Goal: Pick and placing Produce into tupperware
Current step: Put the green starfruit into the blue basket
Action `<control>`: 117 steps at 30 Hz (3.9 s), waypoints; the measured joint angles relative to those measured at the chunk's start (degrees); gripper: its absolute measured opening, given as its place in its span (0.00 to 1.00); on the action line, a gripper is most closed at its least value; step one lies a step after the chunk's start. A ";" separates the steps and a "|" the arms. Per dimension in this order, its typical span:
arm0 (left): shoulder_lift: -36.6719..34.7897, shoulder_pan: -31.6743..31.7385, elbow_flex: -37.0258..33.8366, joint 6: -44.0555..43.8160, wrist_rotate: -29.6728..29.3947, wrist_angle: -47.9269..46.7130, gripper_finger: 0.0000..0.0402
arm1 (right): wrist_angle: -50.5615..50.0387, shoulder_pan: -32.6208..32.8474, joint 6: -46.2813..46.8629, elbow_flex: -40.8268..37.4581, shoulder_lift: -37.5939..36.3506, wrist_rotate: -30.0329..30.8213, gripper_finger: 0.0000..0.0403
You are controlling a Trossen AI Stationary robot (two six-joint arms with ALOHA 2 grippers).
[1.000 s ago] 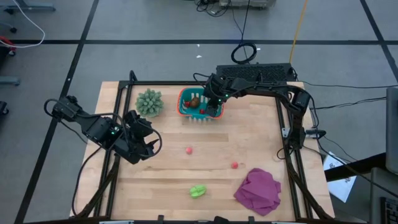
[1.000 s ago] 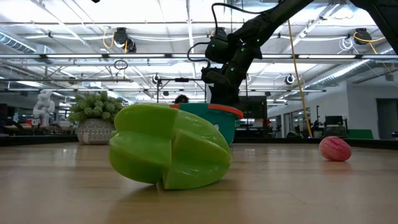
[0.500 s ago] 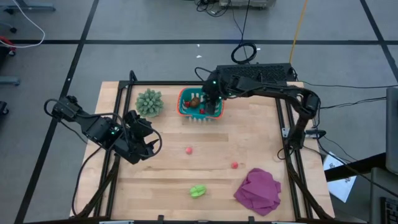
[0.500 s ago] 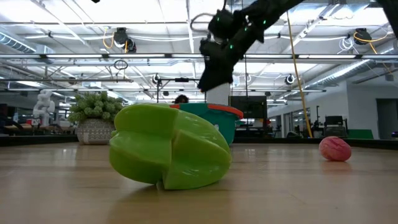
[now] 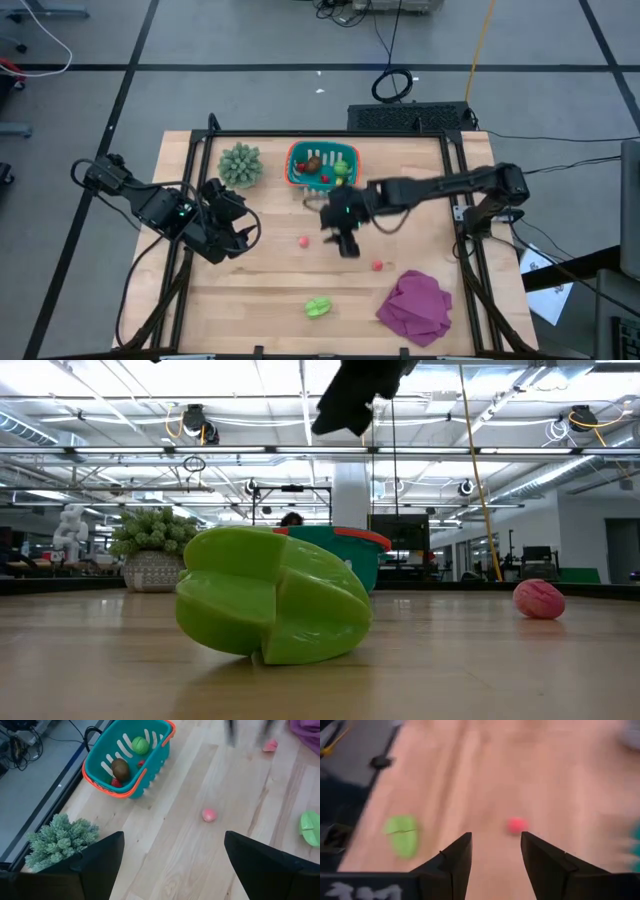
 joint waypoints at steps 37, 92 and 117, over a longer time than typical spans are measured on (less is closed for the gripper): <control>0.07 -0.01 0.00 0.16 1.22 1.87 0.87 | 10.02 13.08 9.32 -0.13 12.01 -12.69 0.53; 0.07 -0.02 0.00 0.76 4.05 1.91 0.87 | 24.72 15.47 16.58 -0.13 17.34 -11.90 0.54; 0.07 -0.02 0.00 0.71 4.06 1.89 0.87 | 14.07 15.45 15.71 -0.13 17.30 0.16 0.62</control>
